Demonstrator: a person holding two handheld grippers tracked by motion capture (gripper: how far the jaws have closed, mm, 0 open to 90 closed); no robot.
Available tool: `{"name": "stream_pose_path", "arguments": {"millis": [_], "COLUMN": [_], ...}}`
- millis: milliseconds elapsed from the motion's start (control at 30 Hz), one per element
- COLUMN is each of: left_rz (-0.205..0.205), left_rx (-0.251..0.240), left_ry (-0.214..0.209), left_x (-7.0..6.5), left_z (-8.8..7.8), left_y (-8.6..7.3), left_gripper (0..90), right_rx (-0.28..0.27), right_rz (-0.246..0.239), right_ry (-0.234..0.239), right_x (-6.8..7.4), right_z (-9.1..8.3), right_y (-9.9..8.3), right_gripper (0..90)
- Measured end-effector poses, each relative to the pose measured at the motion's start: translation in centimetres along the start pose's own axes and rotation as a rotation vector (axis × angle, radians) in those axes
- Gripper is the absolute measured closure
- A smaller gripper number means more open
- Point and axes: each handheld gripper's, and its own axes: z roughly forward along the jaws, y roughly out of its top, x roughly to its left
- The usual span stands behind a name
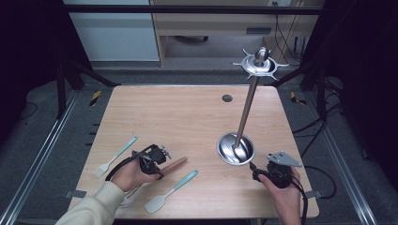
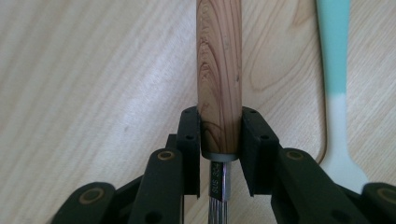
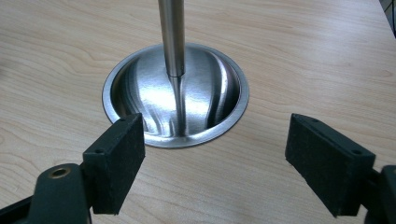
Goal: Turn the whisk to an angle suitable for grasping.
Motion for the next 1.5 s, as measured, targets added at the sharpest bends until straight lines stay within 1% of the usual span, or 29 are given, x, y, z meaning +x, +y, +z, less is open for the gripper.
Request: {"name": "stream_pose_path", "arguments": {"millis": [100, 200, 233, 267, 300, 433, 467, 500, 533, 600, 633, 700, 733, 800, 867, 933, 1000, 1033, 1200, 1267, 1300, 1333, 1367, 1433, 1467, 1500], "left_rz": [-0.006, -0.008, -0.009, -0.014, -0.014, -0.015, -0.020, -0.020, -0.018, -0.026, -0.026, -0.033, -0.033, -0.038, -0.035, -0.033, -0.032, -0.028, -0.007, -0.008, -0.005, -0.002, -0.002, -0.002, -0.002, 0.004], "left_rx": [-0.051, -0.098, -0.121, -0.153, -0.171, -0.257, -0.304, -0.304, -0.322, -0.379, -0.395, -0.460, -0.460, -0.505, -0.530, -0.557, -0.582, -0.596, -0.631, -0.653, -0.657, -0.675, -0.675, -0.698, -0.698, -0.712], "left_ry": [0.002, 0.022, 0.029, 0.026, 0.027, 0.070, 0.088, 0.088, 0.091, 0.102, 0.104, 0.105, 0.105, 0.114, 0.109, 0.122, 0.121, 0.120, 0.118, 0.121, 0.121, 0.121, 0.121, 0.121, 0.121, 0.122], "left_x": [0.2, 0.3, 0.3, 0.3, 0.3, 0.2, 0.1, 0.1, 0.1, -0.1, -0.1, -0.4, -0.4, -0.6, -0.9, -1.3, -1.6, -1.9, -3.0, -3.4, -3.5, -3.9, -3.9, -4.4, -4.4, -4.8], "left_z": [-1.2, -2.6, -3.1, -3.8, -4.2, -6.5, -7.5, -7.5, -7.8, -8.8, -9.1, -10.2, -10.2, -11.0, -11.5, -12.1, -12.4, -12.6, -13.3, -13.6, -13.8, -14.3, -14.3, -14.9, -14.9, -15.2], "left_y": [0.0, -0.1, -0.1, -0.1, -0.1, -0.3, -0.4, -0.4, -0.5, -0.6, -0.7, -0.8, -0.8, -0.8, -0.7, -0.4, -0.1, 0.2, 1.7, 2.3, 2.5, 3.2, 3.2, 3.9, 3.9, 4.6], "left_gripper": [71.5, 71.5, 71.5, 71.5, 71.5, 71.6, 71.6, 71.6, 71.6, 71.6, 71.6, 71.6, 71.6, 71.6, 71.6, 71.6, 71.6, 71.6, 71.6, 71.6, 71.6, 71.6, 71.6, 71.6, 71.6, 71.6], "right_rx": [0.002, 0.001, 0.001, 0.002, 0.003, 0.004, 0.004, 0.005, 0.005, 0.005, 0.003, 0.004, 0.004, 0.004, 0.005, 0.006, 0.007, 0.007, 0.002, 0.002, 0.002, 0.002, 0.002, 0.001, 0.000, 0.000], "right_rz": [-0.001, -0.002, -0.002, -0.002, -0.001, 0.002, -0.002, 0.000, -0.001, -0.002, -0.006, -0.011, -0.011, -0.013, -0.012, -0.012, -0.013, -0.013, -0.011, -0.012, -0.012, -0.011, -0.011, -0.011, -0.013, -0.014], "right_ry": [0.000, 0.002, 0.002, 0.001, 0.001, 0.000, 0.000, 0.002, 0.002, 0.002, 0.001, -0.001, -0.001, -0.001, -0.001, 0.000, 0.001, 0.001, 0.002, 0.003, 0.003, 0.004, 0.004, 0.004, 0.004, 0.004], "right_x": [0.0, 0.0, 0.0, 0.0, 0.1, 0.1, 0.0, 0.1, 0.1, 0.1, 0.1, 0.1, 0.1, 0.1, 0.1, 0.1, 0.1, 0.1, 0.1, 0.1, 0.1, 0.1, 0.1, 0.1, 0.1, 0.1], "right_z": [0.0, 0.0, 0.0, 0.0, 0.0, 0.0, 0.1, 0.0, 0.1, 0.1, 0.1, 0.2, 0.2, 0.2, 0.2, 0.2, 0.2, 0.2, 0.1, 0.1, 0.1, 0.1, 0.1, 0.1, 0.1, 0.1], "right_y": [0.0, 0.0, 0.0, 0.0, 0.0, 0.0, 0.0, 0.0, 0.0, 0.0, 0.0, -0.1, -0.1, -0.1, -0.1, -0.1, -0.1, -0.1, 0.0, 0.0, 0.0, 0.0, 0.0, 0.0, 0.0, 0.0], "right_gripper": [20.0, 20.0, 20.0, 20.0, 20.0, 20.0, 20.0, 20.0, 20.0, 20.0, 20.0, 20.0, 20.0, 20.0, 19.9, 19.9, 19.9, 19.8, 19.8, 19.8, 19.8, 19.7, 19.7, 19.7, 19.7, 19.7]}}
